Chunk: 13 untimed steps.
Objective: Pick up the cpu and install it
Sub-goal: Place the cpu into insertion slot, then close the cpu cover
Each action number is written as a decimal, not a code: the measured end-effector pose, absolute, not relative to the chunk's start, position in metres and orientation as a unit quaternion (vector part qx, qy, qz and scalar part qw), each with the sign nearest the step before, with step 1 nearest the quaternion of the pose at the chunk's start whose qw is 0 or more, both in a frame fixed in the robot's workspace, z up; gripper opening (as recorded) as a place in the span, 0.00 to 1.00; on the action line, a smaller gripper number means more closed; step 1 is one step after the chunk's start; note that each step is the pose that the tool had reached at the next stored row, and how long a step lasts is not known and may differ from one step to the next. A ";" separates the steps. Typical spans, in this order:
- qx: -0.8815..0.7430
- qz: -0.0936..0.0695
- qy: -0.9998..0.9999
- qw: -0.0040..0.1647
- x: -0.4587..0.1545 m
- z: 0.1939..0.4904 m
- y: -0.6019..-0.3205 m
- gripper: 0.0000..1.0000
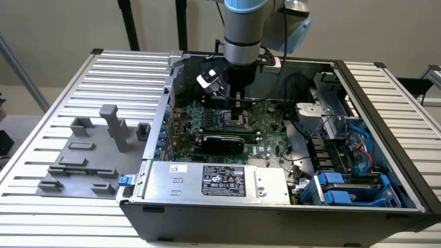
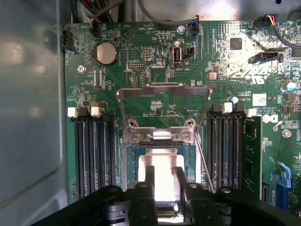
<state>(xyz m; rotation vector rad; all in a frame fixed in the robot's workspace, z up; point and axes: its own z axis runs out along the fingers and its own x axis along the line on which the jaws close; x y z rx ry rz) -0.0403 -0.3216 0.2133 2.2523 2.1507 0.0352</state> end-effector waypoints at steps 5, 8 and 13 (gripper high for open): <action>0.723 0.011 0.690 0.013 -0.040 0.213 -0.322 0.11; 0.723 0.012 0.690 0.013 -0.040 0.213 -0.322 0.11; 0.723 0.012 0.690 0.013 -0.040 0.213 -0.322 0.11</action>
